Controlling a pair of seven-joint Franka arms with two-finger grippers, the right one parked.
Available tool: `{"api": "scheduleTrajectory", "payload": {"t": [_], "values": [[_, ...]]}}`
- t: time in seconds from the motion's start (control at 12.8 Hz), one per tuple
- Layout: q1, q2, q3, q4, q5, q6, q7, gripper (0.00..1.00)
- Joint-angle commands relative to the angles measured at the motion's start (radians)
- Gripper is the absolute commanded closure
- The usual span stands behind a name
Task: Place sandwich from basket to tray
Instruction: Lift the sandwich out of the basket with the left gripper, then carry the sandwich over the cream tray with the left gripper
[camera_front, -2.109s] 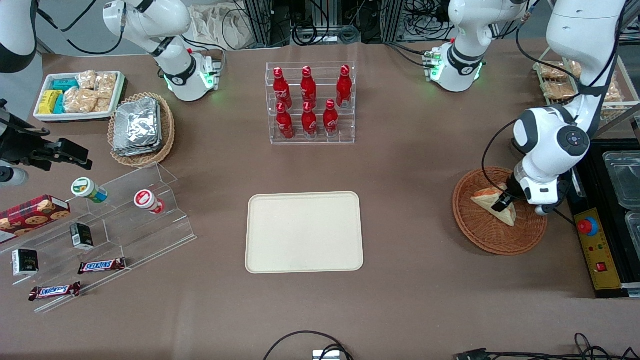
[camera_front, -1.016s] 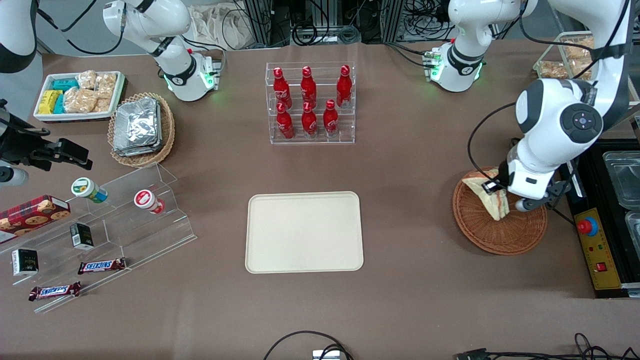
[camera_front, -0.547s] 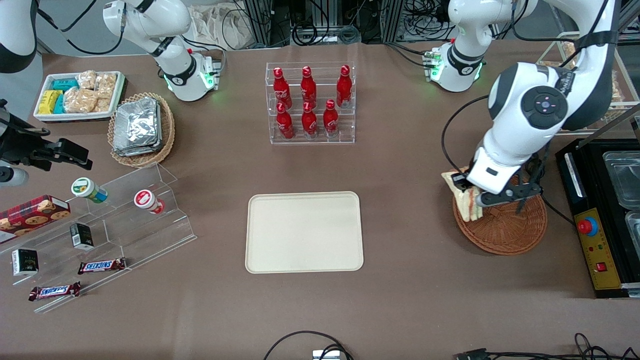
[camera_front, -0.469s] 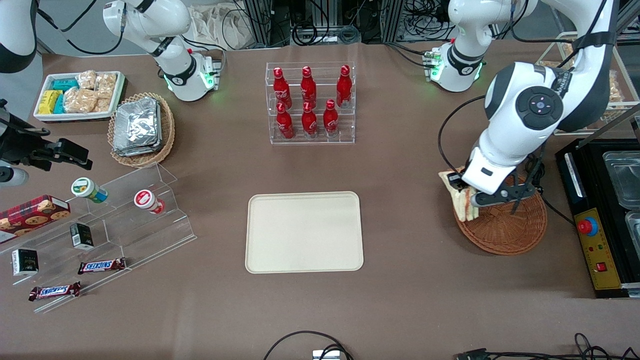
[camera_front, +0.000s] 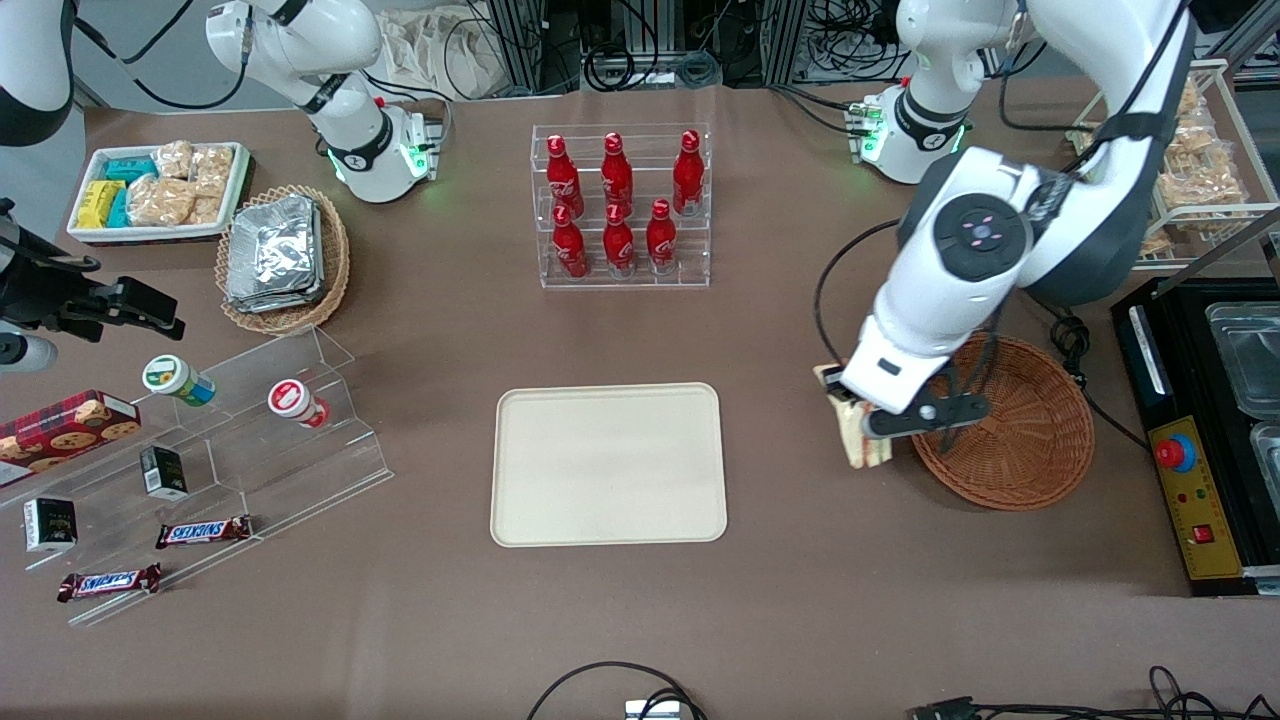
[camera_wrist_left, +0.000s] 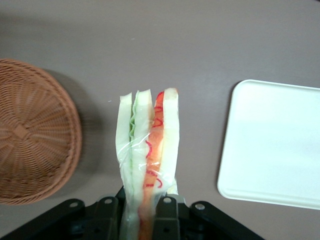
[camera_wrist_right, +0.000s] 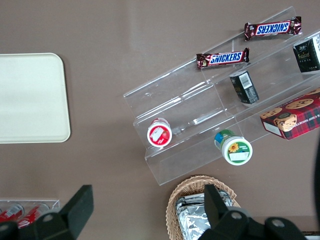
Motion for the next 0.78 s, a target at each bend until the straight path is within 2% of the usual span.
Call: {"api": "scheduleTrajectory", "payload": {"t": [0.0, 0.16, 0.39, 0.7], "values": [[-0.08, 0.134, -0.009, 0.185, 0.054, -0.083, -0.071, 1.0], [-0.111, 0.18, -0.012, 0.225, 0.097, -0.093, -0.048, 1.0], [-0.18, 0.237, -0.006, 0.268, 0.105, -0.093, -0.009, 1.0], [-0.252, 0.324, -0.006, 0.274, 0.176, -0.038, -0.005, 1.0]]}}
